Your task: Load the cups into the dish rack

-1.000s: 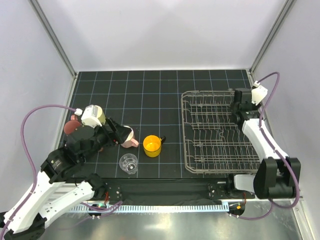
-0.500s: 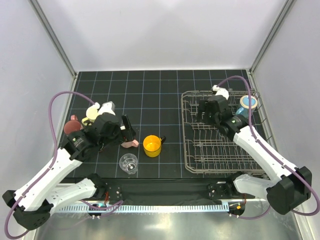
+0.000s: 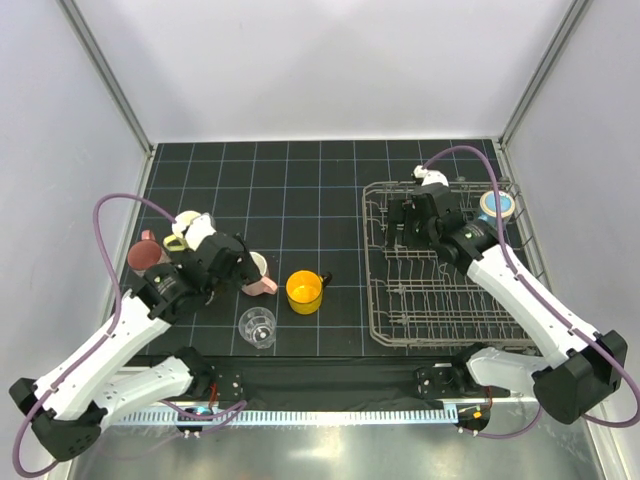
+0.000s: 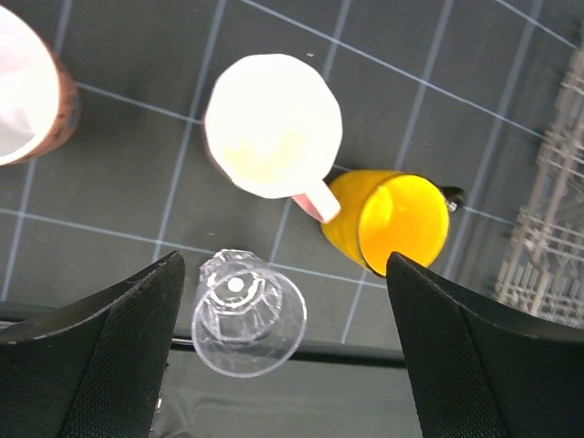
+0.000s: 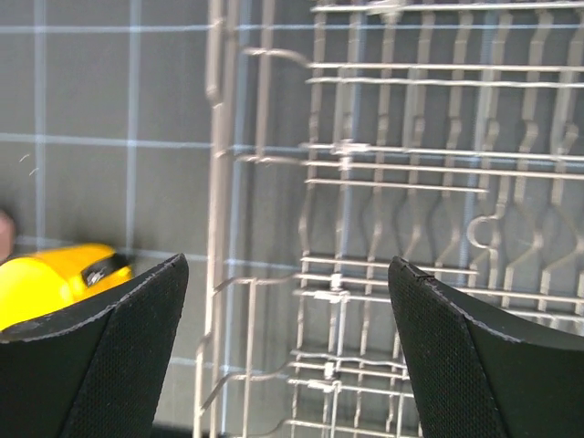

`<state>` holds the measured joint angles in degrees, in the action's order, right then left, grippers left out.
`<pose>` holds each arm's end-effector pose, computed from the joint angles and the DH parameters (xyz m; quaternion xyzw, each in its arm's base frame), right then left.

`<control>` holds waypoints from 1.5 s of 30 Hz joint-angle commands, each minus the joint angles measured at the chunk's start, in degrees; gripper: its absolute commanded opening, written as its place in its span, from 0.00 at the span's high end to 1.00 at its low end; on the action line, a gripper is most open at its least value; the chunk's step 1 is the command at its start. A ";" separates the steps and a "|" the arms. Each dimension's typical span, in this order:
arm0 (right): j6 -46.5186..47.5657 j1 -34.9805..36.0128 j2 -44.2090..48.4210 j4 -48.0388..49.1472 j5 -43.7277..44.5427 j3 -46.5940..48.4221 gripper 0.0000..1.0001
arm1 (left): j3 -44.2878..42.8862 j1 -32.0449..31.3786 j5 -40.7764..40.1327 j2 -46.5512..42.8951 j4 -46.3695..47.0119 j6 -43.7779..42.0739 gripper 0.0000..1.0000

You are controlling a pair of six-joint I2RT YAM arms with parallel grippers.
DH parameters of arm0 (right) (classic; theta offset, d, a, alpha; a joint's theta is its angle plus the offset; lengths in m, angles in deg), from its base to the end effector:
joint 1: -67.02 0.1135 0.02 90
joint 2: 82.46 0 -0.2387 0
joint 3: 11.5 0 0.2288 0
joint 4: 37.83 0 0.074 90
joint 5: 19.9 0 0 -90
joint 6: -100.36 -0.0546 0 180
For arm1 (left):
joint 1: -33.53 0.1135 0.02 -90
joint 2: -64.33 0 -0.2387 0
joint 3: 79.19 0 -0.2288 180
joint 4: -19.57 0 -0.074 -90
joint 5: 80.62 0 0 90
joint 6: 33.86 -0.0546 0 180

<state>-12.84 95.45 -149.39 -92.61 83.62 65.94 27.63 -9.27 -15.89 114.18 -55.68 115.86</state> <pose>0.2193 0.1042 0.2861 0.0039 0.9162 0.0704 0.3946 0.1276 -0.0864 0.2894 -0.2063 0.9019 -0.1189 0.3605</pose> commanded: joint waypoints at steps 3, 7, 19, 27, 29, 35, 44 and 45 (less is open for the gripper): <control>1.85 0.23 4.97 5.02 -11.93 -2.29 0.11 | -1.87 3.78 -0.83 3.94 -2.08 0.05 0.16; 3.33 0.14 4.71 3.99 -12.12 -0.19 0.11 | -1.09 7.82 1.28 5.88 0.02 -1.71 0.18; 4.22 0.23 7.17 2.48 -8.86 -0.19 0.11 | 3.39 13.63 1.64 11.76 5.21 2.32 0.25; 3.87 0.14 6.12 2.48 -9.30 0.69 0.11 | 7.61 13.80 3.13 13.61 9.42 5.49 0.45; 3.69 0.14 6.47 3.01 -9.39 -0.18 0.11 | 9.37 13.80 4.53 14.05 11.09 4.97 0.59; 2.99 0.23 5.85 3.19 -10.26 -0.36 0.11 | 10.95 13.89 5.50 14.67 13.90 3.47 0.85; 2.72 0.23 7.78 2.04 -15.88 -0.63 0.11 | 5.69 14.24 3.22 8.44 15.40 -3.20 0.99; 2.64 0.31 8.22 2.56 -16.76 -0.80 0.11 | 3.51 14.24 3.04 5.99 15.23 -3.99 1.00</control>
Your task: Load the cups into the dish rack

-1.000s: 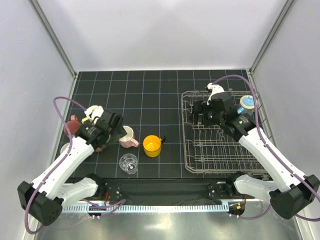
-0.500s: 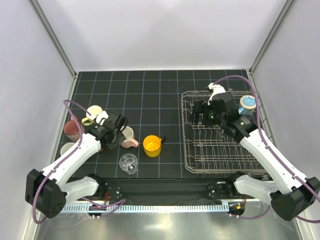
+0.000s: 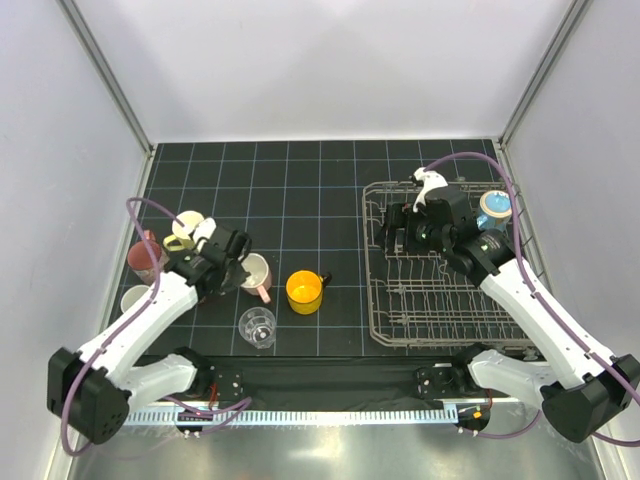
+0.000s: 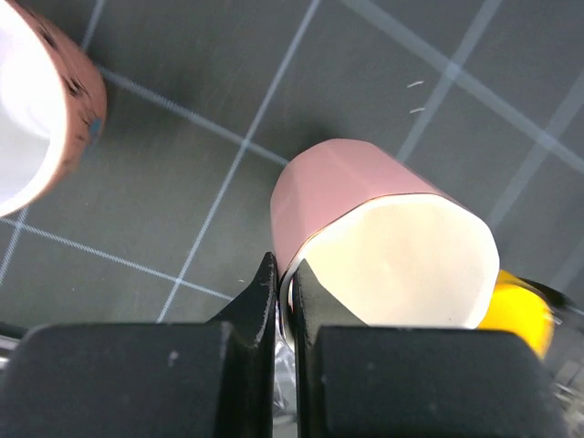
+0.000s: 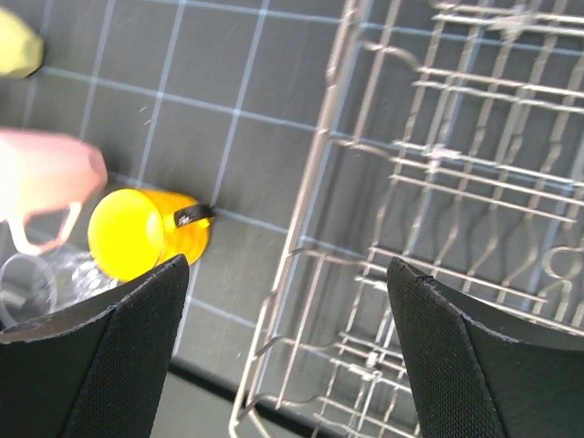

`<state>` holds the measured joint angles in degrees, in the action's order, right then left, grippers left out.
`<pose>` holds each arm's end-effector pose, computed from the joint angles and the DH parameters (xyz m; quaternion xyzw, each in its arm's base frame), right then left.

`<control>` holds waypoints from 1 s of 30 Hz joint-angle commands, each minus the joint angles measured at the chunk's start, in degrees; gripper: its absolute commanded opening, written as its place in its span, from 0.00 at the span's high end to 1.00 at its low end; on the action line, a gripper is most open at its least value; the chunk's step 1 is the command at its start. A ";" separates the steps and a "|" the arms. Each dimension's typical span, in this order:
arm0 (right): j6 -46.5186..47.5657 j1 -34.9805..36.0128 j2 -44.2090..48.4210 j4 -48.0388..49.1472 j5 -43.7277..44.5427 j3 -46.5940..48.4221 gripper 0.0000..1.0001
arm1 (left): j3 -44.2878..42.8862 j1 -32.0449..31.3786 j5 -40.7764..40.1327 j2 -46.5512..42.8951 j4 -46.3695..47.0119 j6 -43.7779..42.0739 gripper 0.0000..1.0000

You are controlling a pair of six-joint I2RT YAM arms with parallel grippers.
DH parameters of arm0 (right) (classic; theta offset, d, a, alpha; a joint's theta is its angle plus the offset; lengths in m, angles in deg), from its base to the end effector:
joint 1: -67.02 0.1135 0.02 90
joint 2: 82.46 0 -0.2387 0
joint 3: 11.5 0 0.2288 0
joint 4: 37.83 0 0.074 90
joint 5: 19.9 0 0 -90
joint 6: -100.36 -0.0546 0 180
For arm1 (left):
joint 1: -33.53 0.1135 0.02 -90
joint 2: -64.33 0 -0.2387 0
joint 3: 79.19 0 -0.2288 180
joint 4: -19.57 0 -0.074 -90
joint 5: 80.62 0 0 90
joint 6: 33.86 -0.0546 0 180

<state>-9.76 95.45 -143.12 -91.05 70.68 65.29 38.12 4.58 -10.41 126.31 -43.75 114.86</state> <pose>0.1985 0.1068 0.3076 -0.0626 0.8931 0.1790 0.4080 0.1790 -0.0779 0.2157 -0.2852 0.9145 -0.0411 0.2839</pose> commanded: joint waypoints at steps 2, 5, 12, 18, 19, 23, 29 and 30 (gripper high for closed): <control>-0.71 0.40 3.00 1.89 -7.86 0.12 0.11 | -9.11 0.39 -1.57 -8.88 3.90 -5.35 0.99; -2.02 1.10 4.67 4.87 -15.65 -0.93 0.11 | -9.56 0.39 4.74 -16.51 9.85 -7.73 0.99; -9.84 7.25 5.29 25.40 -35.54 -5.33 0.11 | 2.56 0.30 23.82 -36.99 32.69 -1.62 0.99; -12.75 17.97 3.37 31.17 -33.74 -2.80 0.11 | 8.02 0.30 28.21 -48.69 42.29 0.17 1.00; -12.75 21.64 2.84 30.82 -32.32 -2.17 0.11 | 8.72 0.30 29.10 -49.92 45.01 -0.18 1.00; -15.38 29.12 -0.06 35.79 -27.74 -1.03 0.13 | 13.46 0.30 29.72 -55.73 55.22 2.10 0.99; -20.04 36.51 -4.11 48.53 -24.84 -0.67 0.17 | 14.79 0.30 30.33 -58.64 58.47 3.77 1.00; -21.44 37.05 -4.72 50.13 -24.40 -0.76 0.17 | 14.79 0.30 30.77 -58.64 59.01 4.21 1.00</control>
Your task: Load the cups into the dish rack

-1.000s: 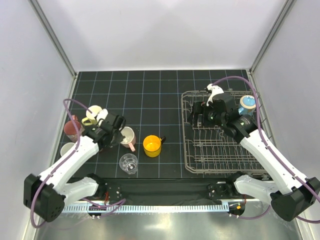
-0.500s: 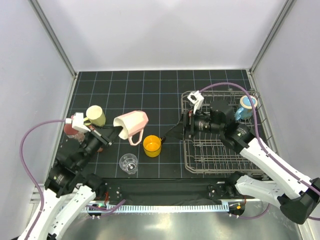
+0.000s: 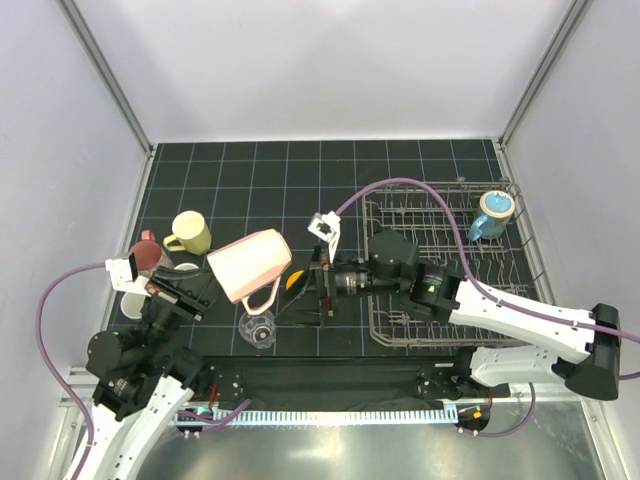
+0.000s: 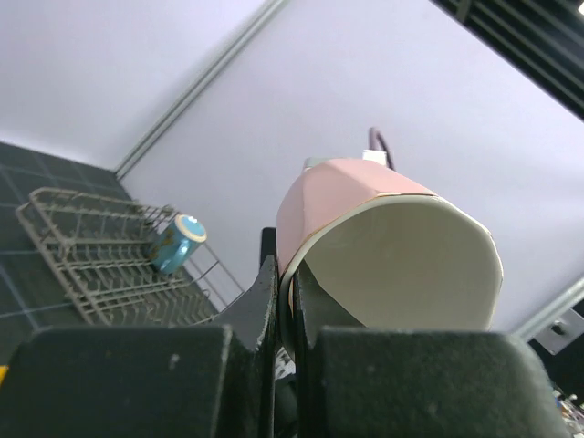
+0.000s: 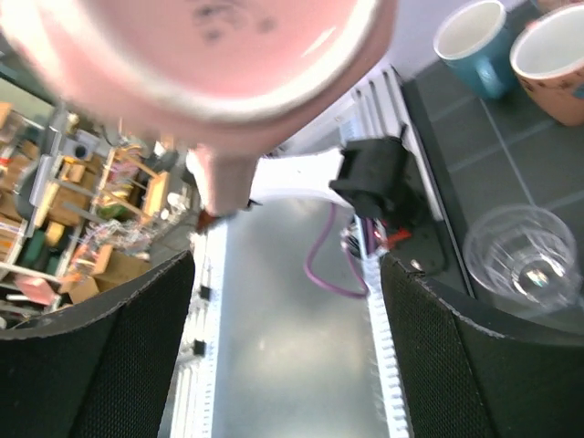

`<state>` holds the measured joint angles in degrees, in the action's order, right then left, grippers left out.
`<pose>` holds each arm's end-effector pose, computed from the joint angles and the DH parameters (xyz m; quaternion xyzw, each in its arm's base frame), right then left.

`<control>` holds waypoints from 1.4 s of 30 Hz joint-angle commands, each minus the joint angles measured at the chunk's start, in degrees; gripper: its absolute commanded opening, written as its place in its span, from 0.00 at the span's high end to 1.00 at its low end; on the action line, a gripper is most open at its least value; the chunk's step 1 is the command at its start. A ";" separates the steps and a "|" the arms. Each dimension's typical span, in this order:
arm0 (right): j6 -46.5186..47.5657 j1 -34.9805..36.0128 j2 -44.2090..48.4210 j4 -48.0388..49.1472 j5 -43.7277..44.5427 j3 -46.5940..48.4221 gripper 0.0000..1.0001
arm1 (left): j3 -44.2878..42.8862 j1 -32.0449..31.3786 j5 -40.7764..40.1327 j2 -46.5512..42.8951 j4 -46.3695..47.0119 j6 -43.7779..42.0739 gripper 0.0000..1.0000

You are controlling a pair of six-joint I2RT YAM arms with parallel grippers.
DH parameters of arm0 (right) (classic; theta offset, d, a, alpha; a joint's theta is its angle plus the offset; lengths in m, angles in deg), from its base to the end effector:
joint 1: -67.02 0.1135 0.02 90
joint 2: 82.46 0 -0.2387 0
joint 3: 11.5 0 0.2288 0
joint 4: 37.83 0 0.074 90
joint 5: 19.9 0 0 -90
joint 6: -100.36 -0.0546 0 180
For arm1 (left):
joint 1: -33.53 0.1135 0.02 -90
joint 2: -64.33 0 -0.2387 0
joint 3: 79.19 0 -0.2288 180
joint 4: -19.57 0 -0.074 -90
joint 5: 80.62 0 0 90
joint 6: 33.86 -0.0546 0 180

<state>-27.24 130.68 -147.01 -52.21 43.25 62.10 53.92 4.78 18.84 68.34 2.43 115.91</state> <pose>0.0957 0.2489 0.3536 -0.3144 0.6653 0.6153 0.2828 0.0524 -0.0390 0.3414 -0.0744 0.5294 -0.6204 0.5738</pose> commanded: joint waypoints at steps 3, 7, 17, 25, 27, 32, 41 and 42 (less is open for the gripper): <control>-7.55 3.39 -2.77 16.83 5.93 2.52 0.18 | -1.10 0.10 2.32 -0.76 14.24 4.13 1.00; -12.74 4.19 -5.23 26.39 7.34 1.73 0.22 | -1.19 0.10 1.62 -3.04 13.18 4.04 1.00; -12.40 8.15 -7.95 30.56 14.64 3.57 0.35 | -1.10 0.10 1.27 -5.77 11.17 4.31 1.00; -13.37 8.76 -10.94 32.66 14.02 5.77 0.51 | -1.37 0.10 1.18 -5.42 11.07 4.04 1.00; -13.20 8.76 -11.03 32.84 14.63 5.95 0.57 | -0.93 0.10 1.27 -5.50 11.34 4.22 1.00; -12.58 8.76 -10.77 30.04 18.32 7.25 0.96 | -0.84 0.10 1.27 -5.59 11.43 4.22 1.00; -9.33 8.59 -6.03 22.05 28.67 4.63 0.96 | 0.22 0.10 -3.64 -6.47 2.12 3.43 0.09; -9.24 8.24 -5.33 21.42 29.39 4.28 0.96 | 0.22 0.10 -4.09 -6.47 -0.94 3.34 0.04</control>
<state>-39.18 139.92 -156.98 -30.86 62.55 65.66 54.45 5.04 14.88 64.89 3.96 119.69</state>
